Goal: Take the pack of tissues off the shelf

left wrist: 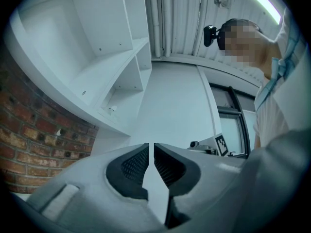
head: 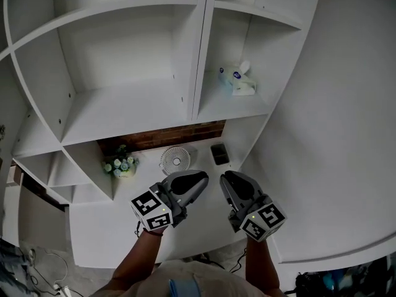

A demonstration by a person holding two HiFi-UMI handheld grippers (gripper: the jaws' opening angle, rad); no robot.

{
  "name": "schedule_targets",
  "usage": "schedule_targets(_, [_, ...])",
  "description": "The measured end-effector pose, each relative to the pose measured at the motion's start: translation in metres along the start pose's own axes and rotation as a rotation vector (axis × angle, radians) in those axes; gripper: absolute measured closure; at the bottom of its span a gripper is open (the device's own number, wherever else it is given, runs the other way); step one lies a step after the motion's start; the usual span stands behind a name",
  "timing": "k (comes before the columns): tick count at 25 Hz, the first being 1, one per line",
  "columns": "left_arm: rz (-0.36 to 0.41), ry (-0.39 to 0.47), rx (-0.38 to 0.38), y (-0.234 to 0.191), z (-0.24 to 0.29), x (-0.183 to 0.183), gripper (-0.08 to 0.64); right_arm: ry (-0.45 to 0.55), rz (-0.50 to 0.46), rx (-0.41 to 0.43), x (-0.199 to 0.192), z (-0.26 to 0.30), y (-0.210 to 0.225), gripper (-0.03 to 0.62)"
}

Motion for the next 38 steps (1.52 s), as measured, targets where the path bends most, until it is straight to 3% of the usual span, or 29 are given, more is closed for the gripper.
schedule_targets(15, [-0.005,0.019,0.002,-0.011,-0.005,0.0,0.545,0.003,-0.081,0.02,0.022,0.024,0.016,0.54])
schedule_targets(38, [-0.026,0.008,-0.006,-0.018,-0.013,-0.008,0.545,-0.056,-0.223,-0.038,0.051,0.073,0.061,0.512])
Point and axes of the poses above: the fingertips, and each gripper's own axes: z forward along the fingers, y to its right, x out of its top, the point moved 5 cm from there along -z, backward along the fingers, and after that the axes turned 4 degrees about y, right-handed, at the moved point
